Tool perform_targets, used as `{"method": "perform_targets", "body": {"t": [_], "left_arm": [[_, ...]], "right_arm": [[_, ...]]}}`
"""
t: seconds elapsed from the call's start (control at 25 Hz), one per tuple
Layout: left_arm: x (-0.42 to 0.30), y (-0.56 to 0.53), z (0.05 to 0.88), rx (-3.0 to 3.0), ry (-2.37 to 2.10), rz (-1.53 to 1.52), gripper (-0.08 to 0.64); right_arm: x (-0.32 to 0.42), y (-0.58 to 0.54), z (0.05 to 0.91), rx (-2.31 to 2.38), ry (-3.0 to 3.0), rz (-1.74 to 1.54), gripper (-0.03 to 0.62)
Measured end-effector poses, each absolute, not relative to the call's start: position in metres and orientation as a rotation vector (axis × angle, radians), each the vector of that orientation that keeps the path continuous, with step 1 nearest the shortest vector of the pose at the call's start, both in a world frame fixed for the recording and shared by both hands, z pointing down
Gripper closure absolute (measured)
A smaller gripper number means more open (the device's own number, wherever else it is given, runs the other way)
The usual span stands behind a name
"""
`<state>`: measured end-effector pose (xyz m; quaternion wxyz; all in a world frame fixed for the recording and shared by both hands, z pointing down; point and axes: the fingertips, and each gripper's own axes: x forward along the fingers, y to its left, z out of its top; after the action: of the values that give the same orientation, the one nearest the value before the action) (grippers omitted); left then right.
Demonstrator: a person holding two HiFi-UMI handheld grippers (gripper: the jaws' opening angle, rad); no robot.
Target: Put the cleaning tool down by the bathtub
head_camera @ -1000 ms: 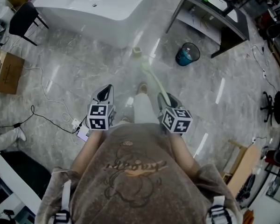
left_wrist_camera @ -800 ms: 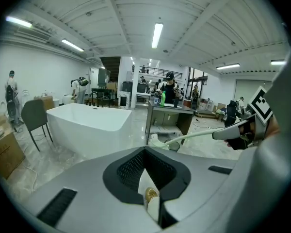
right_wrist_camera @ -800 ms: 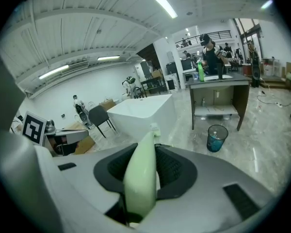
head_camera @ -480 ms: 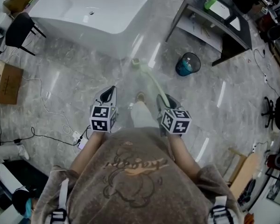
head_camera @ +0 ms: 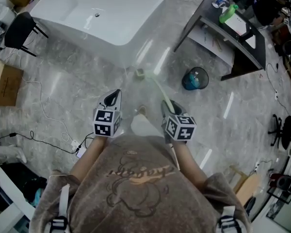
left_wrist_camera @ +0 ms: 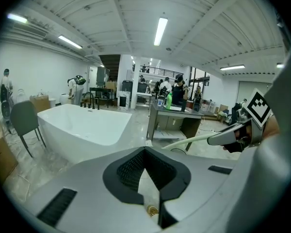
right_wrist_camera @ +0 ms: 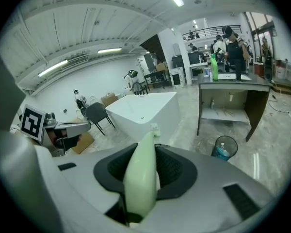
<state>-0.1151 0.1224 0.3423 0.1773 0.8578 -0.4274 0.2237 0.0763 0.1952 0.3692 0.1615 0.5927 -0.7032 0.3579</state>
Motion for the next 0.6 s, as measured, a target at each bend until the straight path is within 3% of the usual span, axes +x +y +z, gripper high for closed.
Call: {"method": "perform_targets", "body": {"t": [0.6], "left_arm": [[-0.084, 0.025, 0.359, 2.353, -1.344, 0.587, 0.555]], "right_arm": [[0.117, 0.091, 0.401, 1.567, -2.022, 1.027, 0.479]]}}
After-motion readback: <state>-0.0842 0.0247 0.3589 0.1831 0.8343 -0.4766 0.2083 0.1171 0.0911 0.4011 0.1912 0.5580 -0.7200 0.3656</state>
